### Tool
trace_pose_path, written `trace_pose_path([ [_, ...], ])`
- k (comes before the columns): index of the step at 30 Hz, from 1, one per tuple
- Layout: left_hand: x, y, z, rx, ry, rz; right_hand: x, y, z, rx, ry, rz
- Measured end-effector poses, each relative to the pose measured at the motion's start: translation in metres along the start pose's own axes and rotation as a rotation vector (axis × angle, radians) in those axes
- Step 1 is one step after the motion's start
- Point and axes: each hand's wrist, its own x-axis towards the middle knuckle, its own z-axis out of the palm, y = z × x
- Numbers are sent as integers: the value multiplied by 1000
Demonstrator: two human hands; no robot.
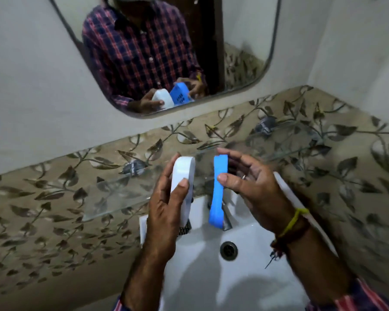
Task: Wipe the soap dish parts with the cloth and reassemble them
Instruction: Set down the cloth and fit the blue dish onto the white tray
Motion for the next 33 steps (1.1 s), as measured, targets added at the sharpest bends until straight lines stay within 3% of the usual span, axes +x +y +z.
trace_pose_path([
  [7,-6,-1,19,-49,-157,-22,-13,6,8,-59,112,62],
  [33,-16,1,24,-29,-158,-68,-20,12,12,37,45,62],
])
